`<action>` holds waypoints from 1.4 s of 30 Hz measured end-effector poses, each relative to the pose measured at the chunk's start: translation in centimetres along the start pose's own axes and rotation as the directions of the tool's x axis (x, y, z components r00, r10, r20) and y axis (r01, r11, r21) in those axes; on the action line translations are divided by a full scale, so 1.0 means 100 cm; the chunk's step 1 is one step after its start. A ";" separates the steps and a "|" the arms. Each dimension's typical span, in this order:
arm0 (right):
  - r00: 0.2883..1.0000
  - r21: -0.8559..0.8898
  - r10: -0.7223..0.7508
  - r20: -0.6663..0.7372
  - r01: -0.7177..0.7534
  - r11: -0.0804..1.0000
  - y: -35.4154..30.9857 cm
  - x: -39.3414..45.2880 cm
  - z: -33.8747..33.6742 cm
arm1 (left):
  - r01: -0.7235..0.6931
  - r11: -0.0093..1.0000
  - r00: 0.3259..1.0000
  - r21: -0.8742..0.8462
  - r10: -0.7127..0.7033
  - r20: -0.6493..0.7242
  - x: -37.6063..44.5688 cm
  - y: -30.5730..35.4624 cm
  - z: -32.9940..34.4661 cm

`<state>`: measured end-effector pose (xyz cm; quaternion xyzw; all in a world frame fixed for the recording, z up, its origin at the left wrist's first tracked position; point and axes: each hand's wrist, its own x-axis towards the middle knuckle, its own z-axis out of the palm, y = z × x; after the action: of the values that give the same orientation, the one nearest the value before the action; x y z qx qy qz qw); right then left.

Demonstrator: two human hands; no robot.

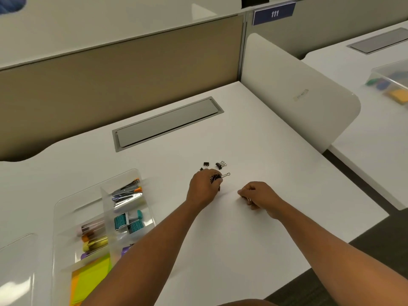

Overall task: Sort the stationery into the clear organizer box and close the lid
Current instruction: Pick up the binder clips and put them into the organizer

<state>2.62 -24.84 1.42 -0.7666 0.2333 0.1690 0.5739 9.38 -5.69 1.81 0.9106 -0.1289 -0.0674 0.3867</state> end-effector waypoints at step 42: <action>0.964 0.520 0.078 0.256 -0.205 0.829 -0.103 -0.042 0.218 | 0.198 0.955 0.932 -0.220 -0.253 -0.260 -0.112 -0.118 -0.163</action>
<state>5.01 -0.86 5.62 -0.5296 0.2616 0.2237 0.7753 4.45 16.56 4.84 0.8785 0.0412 0.0084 0.4758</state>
